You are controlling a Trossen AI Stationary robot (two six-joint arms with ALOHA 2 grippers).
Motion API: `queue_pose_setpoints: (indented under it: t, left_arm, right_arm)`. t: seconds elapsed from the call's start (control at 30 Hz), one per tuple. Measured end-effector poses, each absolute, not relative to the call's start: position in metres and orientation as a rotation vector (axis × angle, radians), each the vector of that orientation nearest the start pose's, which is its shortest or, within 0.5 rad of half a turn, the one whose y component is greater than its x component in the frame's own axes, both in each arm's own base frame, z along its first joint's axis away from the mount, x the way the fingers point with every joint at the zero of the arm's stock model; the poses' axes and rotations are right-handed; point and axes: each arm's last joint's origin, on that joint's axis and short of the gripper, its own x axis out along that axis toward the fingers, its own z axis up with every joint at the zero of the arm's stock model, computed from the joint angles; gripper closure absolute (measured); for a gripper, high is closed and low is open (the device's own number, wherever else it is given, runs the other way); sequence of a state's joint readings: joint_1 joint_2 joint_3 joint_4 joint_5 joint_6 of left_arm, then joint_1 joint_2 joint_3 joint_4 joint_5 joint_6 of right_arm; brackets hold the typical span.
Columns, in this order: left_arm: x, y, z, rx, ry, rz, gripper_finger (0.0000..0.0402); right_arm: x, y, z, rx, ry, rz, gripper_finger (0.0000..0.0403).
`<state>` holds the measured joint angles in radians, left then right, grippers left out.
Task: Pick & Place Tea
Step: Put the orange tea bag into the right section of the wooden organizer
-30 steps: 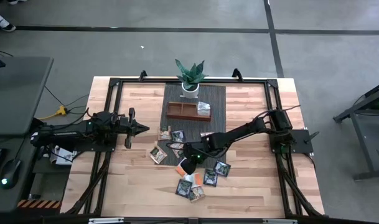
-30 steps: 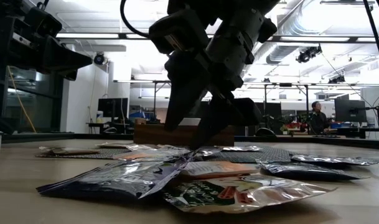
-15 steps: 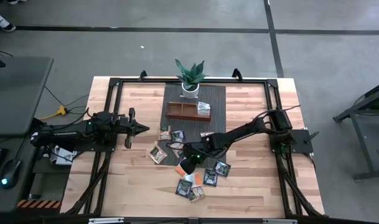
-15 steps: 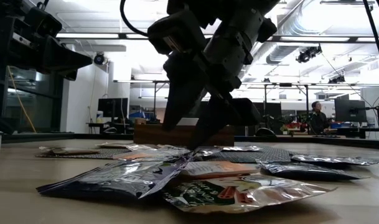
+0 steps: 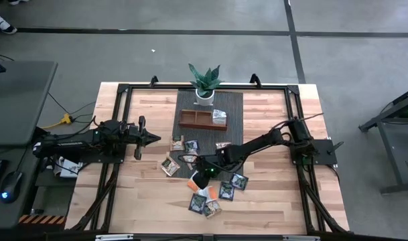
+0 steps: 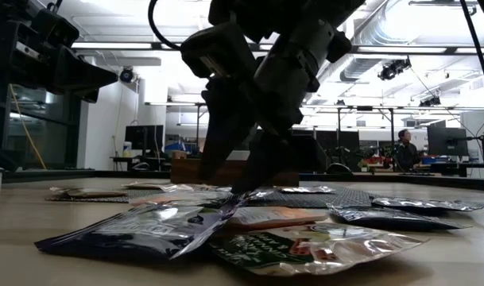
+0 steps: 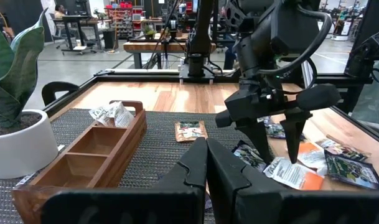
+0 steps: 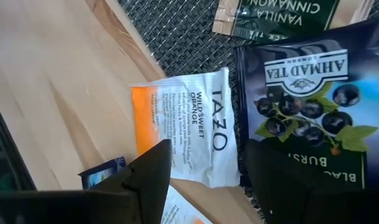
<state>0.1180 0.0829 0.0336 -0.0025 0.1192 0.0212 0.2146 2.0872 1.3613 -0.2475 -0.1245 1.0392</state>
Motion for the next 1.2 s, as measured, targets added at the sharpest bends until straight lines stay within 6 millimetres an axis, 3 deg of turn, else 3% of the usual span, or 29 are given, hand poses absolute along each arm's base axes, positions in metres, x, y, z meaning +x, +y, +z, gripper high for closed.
queue_pose_setpoints:
  t: [0.23,0.83,1.2]
  left_arm:
    - [0.1006,0.0085,0.1683,0.015,0.051,-0.002,0.0401]
    - [0.1006,0.0085,0.1683,0.015,0.051,-0.002,0.0401]
    - [0.1006,0.0085,0.1682,0.015,0.051,-0.002,0.0401]
  right_arm:
    - [0.4161,0.0939,0.1346,0.893,1.049,-0.239,0.0234]
    - [0.4157,0.0924,0.1330,0.879,1.056,-0.244,0.0392]
    - [0.4180,0.0935,0.1356,0.883,1.039,-0.200,0.0400]
